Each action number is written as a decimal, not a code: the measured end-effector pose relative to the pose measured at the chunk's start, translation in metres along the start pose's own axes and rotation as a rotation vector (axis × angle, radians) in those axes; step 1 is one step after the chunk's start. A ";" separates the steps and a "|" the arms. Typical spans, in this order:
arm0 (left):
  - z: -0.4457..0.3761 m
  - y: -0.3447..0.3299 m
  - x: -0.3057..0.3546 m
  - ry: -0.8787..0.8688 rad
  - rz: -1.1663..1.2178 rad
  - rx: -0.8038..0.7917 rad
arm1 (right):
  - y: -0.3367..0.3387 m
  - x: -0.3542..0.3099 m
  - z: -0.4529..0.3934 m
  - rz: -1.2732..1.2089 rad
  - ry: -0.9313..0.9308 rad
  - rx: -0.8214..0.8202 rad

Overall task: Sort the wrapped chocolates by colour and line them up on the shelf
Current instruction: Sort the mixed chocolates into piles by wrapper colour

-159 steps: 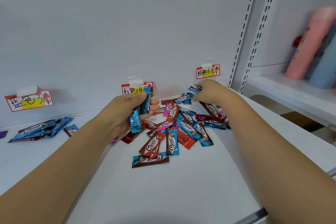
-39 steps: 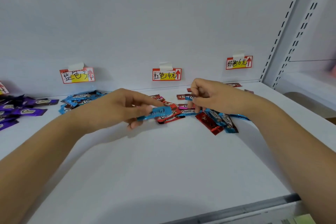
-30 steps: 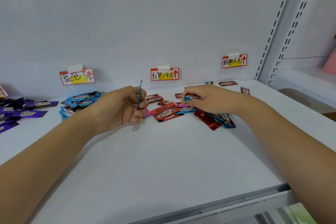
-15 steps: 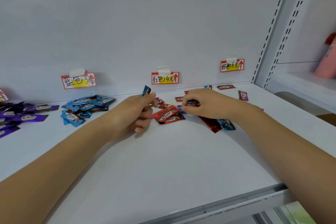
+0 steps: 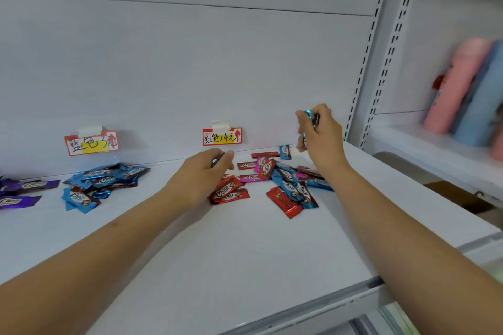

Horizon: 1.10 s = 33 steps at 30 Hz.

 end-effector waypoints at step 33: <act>-0.038 -0.050 0.045 0.126 0.021 -0.183 | -0.017 0.042 -0.007 0.488 -0.163 -0.426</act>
Point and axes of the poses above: each hand's wrist, its own z-axis away from the middle knuckle, its own y-axis out of the back of the hand, x = y × z, the point moved 5 cm from there along -z, towards the middle knuckle, and after that the axes turned 5 degrees about -z, right-handed, at the moved point
